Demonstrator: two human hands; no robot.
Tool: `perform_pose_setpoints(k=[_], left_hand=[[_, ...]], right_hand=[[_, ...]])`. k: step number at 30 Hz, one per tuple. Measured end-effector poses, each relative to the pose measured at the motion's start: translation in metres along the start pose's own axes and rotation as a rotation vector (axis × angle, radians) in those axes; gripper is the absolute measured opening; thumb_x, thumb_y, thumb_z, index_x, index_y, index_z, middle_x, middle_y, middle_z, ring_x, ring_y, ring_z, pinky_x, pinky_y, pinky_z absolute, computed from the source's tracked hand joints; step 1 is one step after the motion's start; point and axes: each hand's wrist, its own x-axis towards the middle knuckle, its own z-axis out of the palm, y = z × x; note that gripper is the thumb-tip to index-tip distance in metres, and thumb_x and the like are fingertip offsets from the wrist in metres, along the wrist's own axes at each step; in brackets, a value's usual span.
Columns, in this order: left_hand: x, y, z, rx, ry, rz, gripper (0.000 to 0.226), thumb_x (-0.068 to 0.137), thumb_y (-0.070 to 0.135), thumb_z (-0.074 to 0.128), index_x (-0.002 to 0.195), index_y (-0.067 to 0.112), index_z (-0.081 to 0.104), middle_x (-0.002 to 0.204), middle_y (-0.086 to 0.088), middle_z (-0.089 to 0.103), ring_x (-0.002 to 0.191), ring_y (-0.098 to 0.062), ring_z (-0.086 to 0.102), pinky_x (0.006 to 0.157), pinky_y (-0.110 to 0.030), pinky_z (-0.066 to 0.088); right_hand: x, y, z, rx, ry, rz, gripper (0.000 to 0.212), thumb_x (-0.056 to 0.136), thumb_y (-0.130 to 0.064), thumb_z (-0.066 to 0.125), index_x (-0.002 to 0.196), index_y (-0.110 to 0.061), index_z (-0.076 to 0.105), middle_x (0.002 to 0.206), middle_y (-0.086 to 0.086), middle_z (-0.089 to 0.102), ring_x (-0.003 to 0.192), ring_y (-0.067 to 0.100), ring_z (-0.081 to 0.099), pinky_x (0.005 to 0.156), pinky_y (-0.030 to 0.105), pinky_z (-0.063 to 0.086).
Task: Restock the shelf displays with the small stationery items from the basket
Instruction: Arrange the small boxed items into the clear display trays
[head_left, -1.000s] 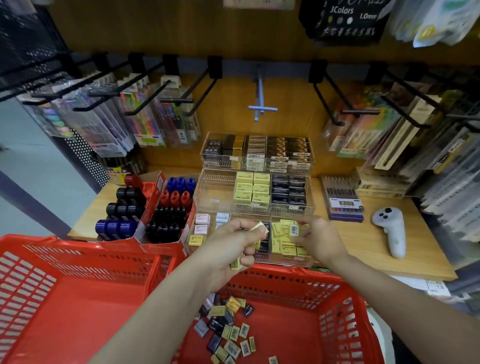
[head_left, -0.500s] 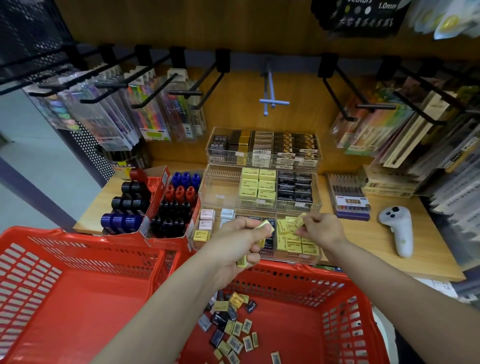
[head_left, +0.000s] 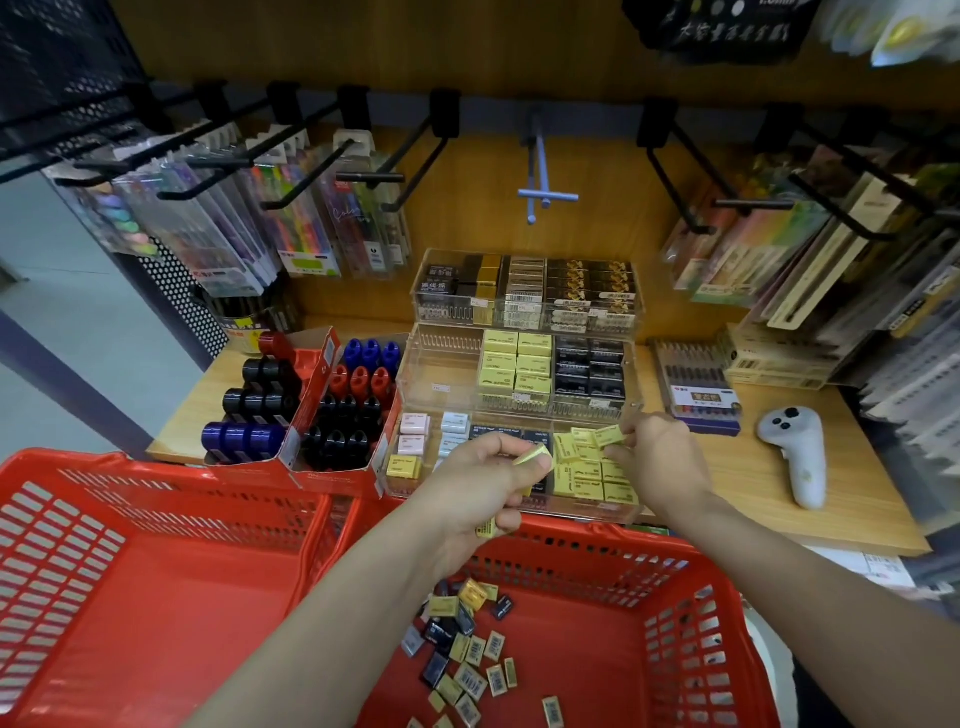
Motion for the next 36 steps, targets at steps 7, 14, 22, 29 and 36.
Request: perform_pose_setpoints(k=[7,14,22,29,36], left_hand=[[0.006,-0.004,0.000,0.032,0.017,0.039,0.016,0.085,0.017,0.076,0.100,0.016,0.071,0.098,-0.007,0.052,0.063,-0.011,0.038,0.043,-0.018,0.030],[0.011,0.000,0.012,0.212,0.069,0.152,0.011,0.086,0.026,0.076,0.096,0.028,0.074,0.098,0.004,0.059,0.067,-0.010,0.051,0.050,-0.019,0.040],[0.034,-0.007,0.042,0.524,0.058,0.384,0.014,0.083,0.029,0.078,0.095,0.034,0.072,0.093,0.011,0.064,0.077,-0.009,0.058,0.061,-0.022,0.045],[0.067,-0.001,0.024,1.076,0.173,0.409,0.040,0.088,0.040,0.071,0.125,0.028,0.062,0.091,0.013,0.060,0.066,0.000,0.052,0.057,-0.021,0.039],[0.096,-0.009,0.031,1.284,0.251,0.449,0.047,0.089,0.052,0.065,0.129,0.027,0.062,0.117,-0.008,0.067,0.104,-0.025,0.064,0.080,-0.030,0.048]], right_hand=[[0.002,-0.014,0.012,-0.031,0.043,0.016,0.024,0.090,-0.043,0.066,0.092,-0.020,0.071,0.086,-0.001,0.071,0.074,0.017,0.064,0.058,0.026,0.048],[0.003,-0.005,-0.016,0.473,-0.154,-0.052,0.023,0.093,-0.033,0.065,0.099,-0.012,0.071,0.096,0.001,0.072,0.074,0.008,0.066,0.065,0.014,0.051],[-0.018,-0.005,-0.054,1.124,-0.529,0.030,0.032,0.084,-0.017,0.073,0.115,-0.009,0.065,0.091,0.011,0.076,0.091,0.019,0.073,0.076,0.027,0.060],[-0.005,0.029,-0.040,0.819,-0.201,0.198,0.012,0.090,-0.020,0.069,0.083,-0.011,0.069,0.091,0.004,0.069,0.072,0.015,0.073,0.078,0.036,0.061],[0.013,0.035,-0.016,0.701,-0.170,0.175,0.004,0.090,-0.013,0.070,0.088,-0.016,0.073,0.102,0.000,0.072,0.074,0.007,0.071,0.074,0.024,0.059]])
